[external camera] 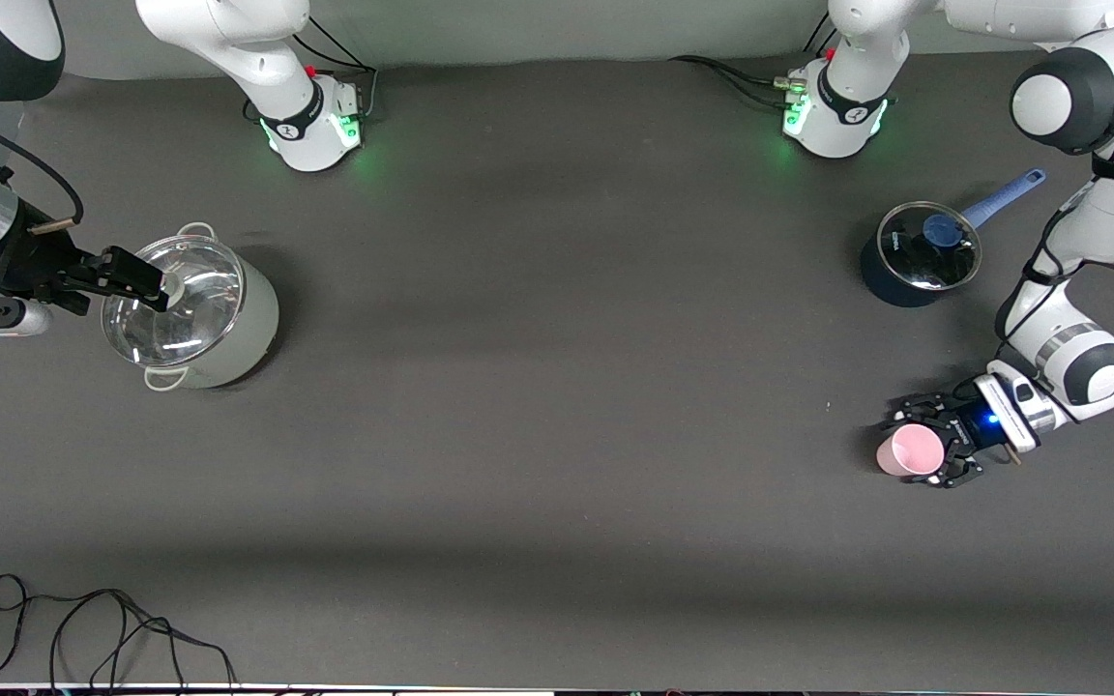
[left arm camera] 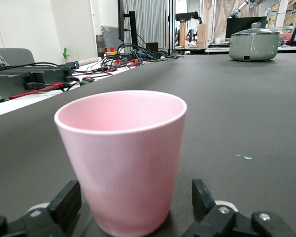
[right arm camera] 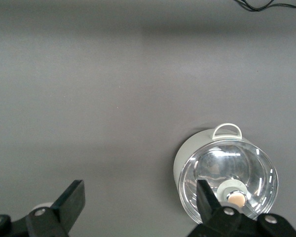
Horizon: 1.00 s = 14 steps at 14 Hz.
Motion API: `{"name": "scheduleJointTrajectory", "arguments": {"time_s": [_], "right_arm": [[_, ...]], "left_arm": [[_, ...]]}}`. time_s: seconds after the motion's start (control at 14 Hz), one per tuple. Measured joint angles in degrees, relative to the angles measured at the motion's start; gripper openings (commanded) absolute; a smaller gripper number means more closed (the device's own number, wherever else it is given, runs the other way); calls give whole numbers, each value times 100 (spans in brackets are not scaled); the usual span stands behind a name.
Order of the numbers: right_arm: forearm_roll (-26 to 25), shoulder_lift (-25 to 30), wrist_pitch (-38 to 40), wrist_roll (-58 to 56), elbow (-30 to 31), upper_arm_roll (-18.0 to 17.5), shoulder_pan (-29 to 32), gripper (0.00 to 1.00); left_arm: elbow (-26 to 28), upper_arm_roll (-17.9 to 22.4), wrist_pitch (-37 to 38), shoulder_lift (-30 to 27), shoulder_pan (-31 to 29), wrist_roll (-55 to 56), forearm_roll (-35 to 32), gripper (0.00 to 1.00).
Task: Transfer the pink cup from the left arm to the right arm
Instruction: 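Close the left gripper on the pink cup and lift it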
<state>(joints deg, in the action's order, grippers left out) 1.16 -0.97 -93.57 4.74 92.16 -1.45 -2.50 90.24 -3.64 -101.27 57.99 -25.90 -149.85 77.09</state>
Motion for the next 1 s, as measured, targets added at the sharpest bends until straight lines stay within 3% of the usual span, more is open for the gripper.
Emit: {"name": "scheduleJointTrajectory", "arguments": {"time_s": [0.14, 0.21, 0.29, 0.79, 1.0], "right_arm": [[0, 0, 0, 0, 0, 0, 0, 100], [0, 0, 0, 0, 0, 0, 0, 100], [0, 0, 0, 0, 0, 0, 0, 100], [0, 0, 2, 0, 0, 0, 0, 100], [0, 0, 3, 0, 0, 0, 0, 100]], "left_arm": [[2, -27, -23, 0, 7, 123, 7, 66], [2, -26, -25, 0, 6, 143, 7, 54], [2, -26, -29, 0, 6, 153, 7, 49], [-34, -121, -360, -329, 223, 894, 32, 36], [240, -689, -1255, -980, 534, 1245, 496, 33]]}}
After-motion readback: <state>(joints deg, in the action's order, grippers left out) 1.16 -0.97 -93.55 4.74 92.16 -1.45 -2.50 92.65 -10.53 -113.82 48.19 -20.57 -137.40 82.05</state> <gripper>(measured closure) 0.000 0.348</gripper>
